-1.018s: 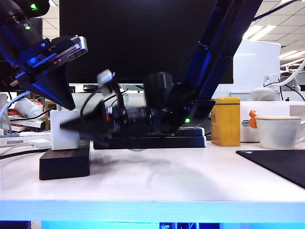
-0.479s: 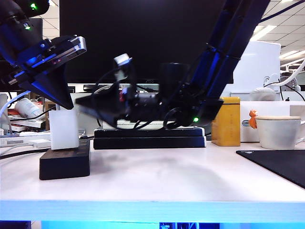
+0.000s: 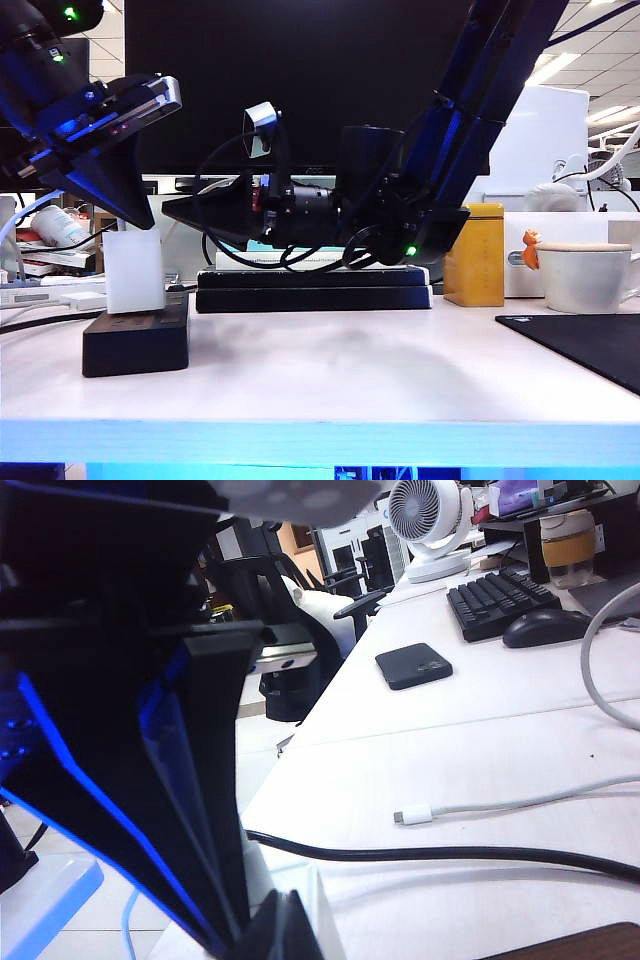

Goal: Plug the white charger into the left socket.

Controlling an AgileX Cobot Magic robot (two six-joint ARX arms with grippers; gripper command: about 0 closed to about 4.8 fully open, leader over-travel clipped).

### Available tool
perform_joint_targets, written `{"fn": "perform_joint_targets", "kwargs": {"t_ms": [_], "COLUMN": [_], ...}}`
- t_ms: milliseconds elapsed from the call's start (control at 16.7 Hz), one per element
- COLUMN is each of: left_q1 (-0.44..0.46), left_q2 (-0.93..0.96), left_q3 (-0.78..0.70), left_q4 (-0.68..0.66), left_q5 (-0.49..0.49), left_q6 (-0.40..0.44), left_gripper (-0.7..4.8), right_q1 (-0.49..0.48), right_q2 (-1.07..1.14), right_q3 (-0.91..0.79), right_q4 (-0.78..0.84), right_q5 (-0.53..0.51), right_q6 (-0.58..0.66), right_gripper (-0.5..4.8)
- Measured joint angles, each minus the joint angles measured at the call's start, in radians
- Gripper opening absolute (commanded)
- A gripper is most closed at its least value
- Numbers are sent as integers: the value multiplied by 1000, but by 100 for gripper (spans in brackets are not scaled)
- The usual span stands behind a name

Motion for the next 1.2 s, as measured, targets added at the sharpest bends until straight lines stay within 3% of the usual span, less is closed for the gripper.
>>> {"fn": "perform_joint_targets", "kwargs": {"t_ms": [778, 1198], "left_q1": [2, 2], "left_q2": [-3, -1], "left_q3": [0, 1], "left_q4": [-8, -8], "left_q5": [-8, -7], "left_q6": [0, 0], "left_gripper": [-6, -6], "right_q1": [45, 42], "right_q2": [-14, -16], "right_q3": [9, 10], "right_q4": [-203, -219], "right_q5": [58, 54], "right_q6": [-172, -180], "right_gripper": [-1, -1]}}
